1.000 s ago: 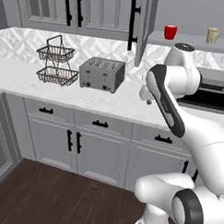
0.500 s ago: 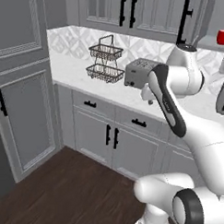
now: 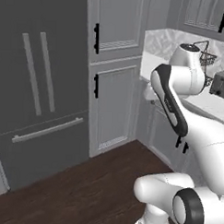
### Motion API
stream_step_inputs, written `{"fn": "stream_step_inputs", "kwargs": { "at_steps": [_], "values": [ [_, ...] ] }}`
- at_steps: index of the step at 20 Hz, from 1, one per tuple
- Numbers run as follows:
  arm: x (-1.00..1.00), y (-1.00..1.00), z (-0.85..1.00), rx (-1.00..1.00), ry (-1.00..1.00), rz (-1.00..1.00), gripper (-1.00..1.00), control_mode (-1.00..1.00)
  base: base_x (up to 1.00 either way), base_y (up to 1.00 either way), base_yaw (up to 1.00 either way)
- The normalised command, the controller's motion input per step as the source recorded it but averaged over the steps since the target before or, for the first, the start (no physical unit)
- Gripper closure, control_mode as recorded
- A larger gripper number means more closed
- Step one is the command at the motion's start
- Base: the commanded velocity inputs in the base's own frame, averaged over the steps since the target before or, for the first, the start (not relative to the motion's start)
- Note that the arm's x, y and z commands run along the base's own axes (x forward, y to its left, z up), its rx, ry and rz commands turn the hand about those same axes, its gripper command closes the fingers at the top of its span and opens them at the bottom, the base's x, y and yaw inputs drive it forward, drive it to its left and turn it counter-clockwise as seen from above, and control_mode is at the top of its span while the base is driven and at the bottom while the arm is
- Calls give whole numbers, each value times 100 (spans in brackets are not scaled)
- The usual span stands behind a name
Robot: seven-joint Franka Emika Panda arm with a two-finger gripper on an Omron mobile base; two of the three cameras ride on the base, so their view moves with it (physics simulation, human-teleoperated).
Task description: Gather all objects into one cabinet and sort the glasses and bowls to opposite sides.
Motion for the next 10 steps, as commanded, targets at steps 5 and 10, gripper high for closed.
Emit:
{"fn": "stream_step_inputs", "kwargs": {
  "at_steps": [5, 10],
  "values": [
    [0, 0, 0, 0, 0, 0, -100, 100, 0, 66, 80],
    [0, 0, 0, 0, 0, 0, -100, 100, 0, 66, 85]
  ]
}}
